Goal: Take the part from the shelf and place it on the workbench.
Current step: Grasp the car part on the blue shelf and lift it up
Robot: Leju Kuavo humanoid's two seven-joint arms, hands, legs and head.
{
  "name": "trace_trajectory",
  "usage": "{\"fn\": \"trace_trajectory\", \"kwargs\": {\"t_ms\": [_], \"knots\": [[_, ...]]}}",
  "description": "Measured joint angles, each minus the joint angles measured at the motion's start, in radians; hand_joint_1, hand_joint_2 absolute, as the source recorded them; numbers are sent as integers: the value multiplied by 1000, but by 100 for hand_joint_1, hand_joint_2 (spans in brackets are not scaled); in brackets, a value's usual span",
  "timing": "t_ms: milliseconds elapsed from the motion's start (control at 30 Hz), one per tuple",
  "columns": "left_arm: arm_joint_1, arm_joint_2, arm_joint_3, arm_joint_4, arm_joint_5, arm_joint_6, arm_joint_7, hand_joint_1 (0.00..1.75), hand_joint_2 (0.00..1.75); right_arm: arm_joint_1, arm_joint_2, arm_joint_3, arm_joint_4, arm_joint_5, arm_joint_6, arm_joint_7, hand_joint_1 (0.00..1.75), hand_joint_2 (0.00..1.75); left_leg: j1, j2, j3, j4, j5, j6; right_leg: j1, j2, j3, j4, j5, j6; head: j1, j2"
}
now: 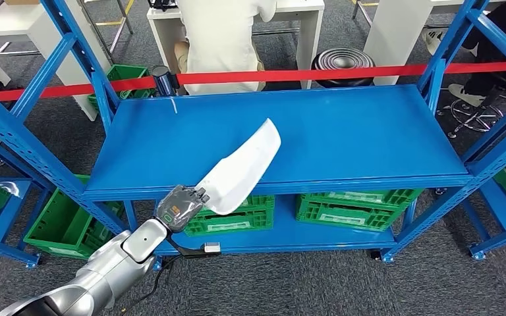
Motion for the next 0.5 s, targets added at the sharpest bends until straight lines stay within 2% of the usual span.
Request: {"fn": "trace_trajectory", "kwargs": {"t_ms": [67,100,133,200,267,300,367,400,433,467,500], "knots": [[1,2,-1,-9,10,0,-6,175,175,-1,-3,5,-13,-7,-5,-4,0,0,-9,1,69,-134,51,28,4,0,2,-2,1,2,2,0],[1,2,1,-16,17,0,-11,175,175,-2,-4,8,-18,-13,-7,-6,0,0,-15,3,90,-176,63,38,4,-1,2,-3,3,4,2,0],[3,2,5,-22,25,0,-15,175,175,-3,-5,11,-24,-19,-10,-9,0,0,-20,6,98,-194,64,45,3,-2,1,-5,5,7,2,0],[7,1,17,-36,39,0,-28,175,175,-5,-7,19,-31,-33,-13,-14,0,0,-23,8,103,-208,73,52,2,-4,2,-10,10,16,1,0],[12,-2,33,-49,50,0,-43,175,175,-7,-10,28,-36,-46,-14,-18,0,0,-18,10,114,-237,92,56,4,-5,-11,11,-2,18,2,0],[14,-5,40,-55,55,0,-50,175,175,-8,-12,32,-38,-50,-14,-20,0,0,-15,11,117,-250,101,57,5,-5,-31,50,-22,15,4,0],[22,-14,50,-61,59,0,-56,175,175,-9,-15,37,-39,-54,-15,-21,0,0,-16,12,114,-255,107,58,4,-5,-91,174,-75,11,5,0],[28,-17,53,-64,60,0,-58,175,175,-9,-16,40,-40,-55,-15,-22,0,0,-16,12,112,-254,107,58,4,-5,-117,227,-92,13,6,0],[33,-19,56,-65,61,0,-61,175,175,-9,-17,42,-40,-56,-15,-22,0,0,-16,13,111,-253,106,57,2,-5,-128,250,-95,21,6,0],[38,-20,60,-67,64,0,-65,175,175,-9,-18,44,-40,-58,-15,-22,0,0,-15,13,110,-250,105,54,-1,-6,-120,234,-82,31,6,0],[42,-22,65,-70,69,0,-72,175,175,-9,-19,46,-40,-60,-15,-23,0,0,-14,13,109,-244,101,49,-5,-6,-93,180,-58,44,6,0]]}}
